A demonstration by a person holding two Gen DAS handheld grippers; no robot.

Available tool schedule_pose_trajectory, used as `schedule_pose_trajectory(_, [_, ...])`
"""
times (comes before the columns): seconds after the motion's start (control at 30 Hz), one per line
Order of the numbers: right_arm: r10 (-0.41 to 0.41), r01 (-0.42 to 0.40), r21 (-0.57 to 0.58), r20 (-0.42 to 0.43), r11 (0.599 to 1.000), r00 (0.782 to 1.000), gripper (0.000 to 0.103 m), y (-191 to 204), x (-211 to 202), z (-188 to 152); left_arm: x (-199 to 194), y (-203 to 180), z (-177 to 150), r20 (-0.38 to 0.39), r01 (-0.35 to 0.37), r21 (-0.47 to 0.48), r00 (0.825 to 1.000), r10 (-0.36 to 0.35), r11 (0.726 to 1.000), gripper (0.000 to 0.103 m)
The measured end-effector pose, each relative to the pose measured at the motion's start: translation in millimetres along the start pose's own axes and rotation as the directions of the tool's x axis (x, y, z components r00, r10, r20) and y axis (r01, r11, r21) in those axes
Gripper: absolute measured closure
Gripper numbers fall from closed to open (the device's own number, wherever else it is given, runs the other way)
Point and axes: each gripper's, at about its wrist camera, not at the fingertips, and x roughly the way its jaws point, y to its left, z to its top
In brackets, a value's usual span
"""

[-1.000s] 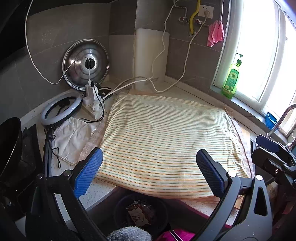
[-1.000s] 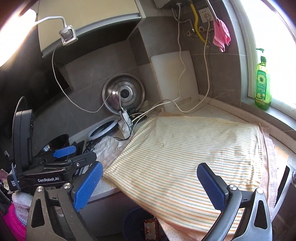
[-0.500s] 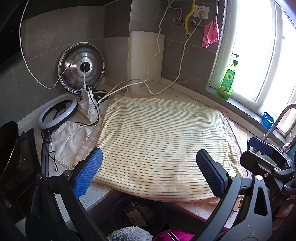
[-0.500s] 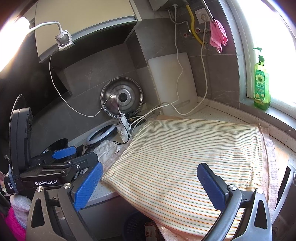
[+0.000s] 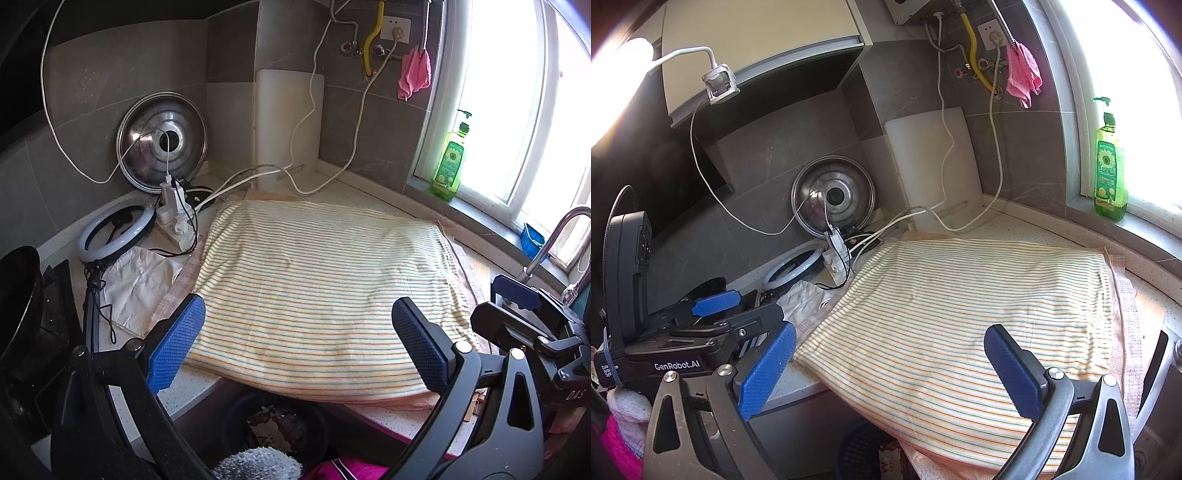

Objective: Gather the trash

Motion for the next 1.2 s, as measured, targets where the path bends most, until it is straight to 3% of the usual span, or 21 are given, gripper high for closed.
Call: schedule_pose_trajectory(1.2, [0.012, -0.012, 0.018, -0.015, 1.0, 1.0, 0.0, -5.6, -2.7, -2.9, -7.5, 0.1, 2.1, 0.012, 0.025, 0.025, 1.0, -0.025, 0.999, 0.001])
